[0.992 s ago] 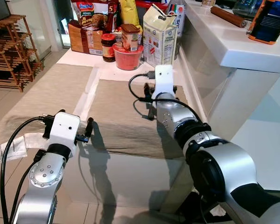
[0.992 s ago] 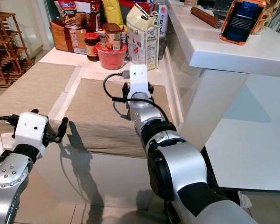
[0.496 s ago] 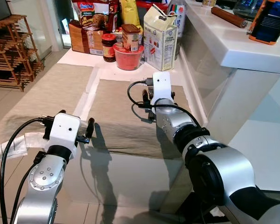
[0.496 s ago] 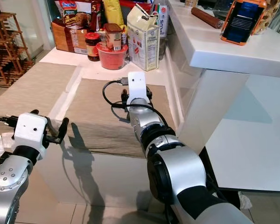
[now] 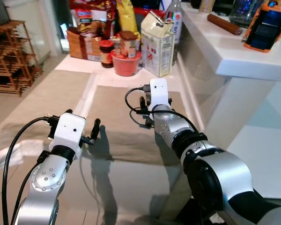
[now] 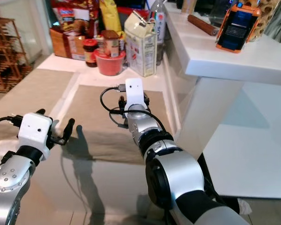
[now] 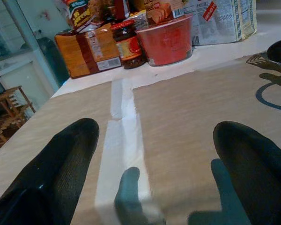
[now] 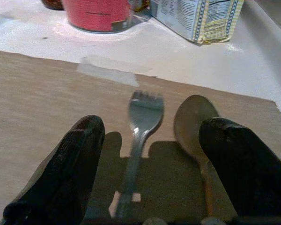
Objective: Setting the table
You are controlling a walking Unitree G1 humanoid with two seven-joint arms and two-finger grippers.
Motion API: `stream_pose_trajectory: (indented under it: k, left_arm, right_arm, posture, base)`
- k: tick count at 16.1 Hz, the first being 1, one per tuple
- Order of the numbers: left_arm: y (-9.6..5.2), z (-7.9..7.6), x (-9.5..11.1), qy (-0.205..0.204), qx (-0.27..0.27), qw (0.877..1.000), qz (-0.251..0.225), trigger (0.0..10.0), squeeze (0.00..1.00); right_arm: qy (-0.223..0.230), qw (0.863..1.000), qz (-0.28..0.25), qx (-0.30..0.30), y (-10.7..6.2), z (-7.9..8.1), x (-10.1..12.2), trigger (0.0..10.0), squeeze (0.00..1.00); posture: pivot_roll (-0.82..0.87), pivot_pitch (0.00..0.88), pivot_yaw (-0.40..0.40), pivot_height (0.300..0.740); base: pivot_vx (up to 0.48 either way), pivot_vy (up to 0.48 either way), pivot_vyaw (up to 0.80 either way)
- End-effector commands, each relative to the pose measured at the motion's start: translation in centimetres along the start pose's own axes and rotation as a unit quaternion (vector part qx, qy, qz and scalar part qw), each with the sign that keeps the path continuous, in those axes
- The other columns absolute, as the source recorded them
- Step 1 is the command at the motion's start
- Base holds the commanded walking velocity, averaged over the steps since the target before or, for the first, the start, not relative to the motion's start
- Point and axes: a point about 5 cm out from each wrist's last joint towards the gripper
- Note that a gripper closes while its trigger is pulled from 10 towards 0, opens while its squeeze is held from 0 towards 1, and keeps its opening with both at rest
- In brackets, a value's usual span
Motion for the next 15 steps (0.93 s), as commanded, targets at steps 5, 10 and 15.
stream_pose_trajectory:
  k: [5,10,15]
  left_arm:
    - [0.1,0.4,0.4,0.009,0.006,1.0,-0.006,10.0,0.0]
    - [0.1,0.3,0.4,0.006,0.007,1.0,-0.007,10.0,0.0]
    - [-1.3,1.4,-1.3,-0.012,0.045,0.999,0.029,10.0,0.0]
  right_arm:
    - [-0.01,1.0,0.012,0.003,-0.1,0.1,-0.7,10.0,0.0]
    - [-0.019,1.0,-0.014,0.004,-0.1,0.4,0.2,10.0,0.0]
    - [-0.114,0.967,-0.227,-0.014,-2.8,-3.7,0.4,10.0,0.0]
  posture:
    - [0.27,0.011,-0.079,0.736]
    - [0.27,0.0,-0.085,0.736]
    - [0.21,0.002,-0.106,0.736]
  base:
    - [0.0,0.0,0.0]
    - [0.0,0.0,0.0]
    - [0.0,0.0,0.0]
Point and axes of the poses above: a point about 5 cm out from each wrist's last joint towards the gripper, its own y axis pointing out of the wrist towards the gripper, its own x axis along the axis of the wrist's last joint, z = x × y, and after that the axes turned 5 degrees about y, right-handed
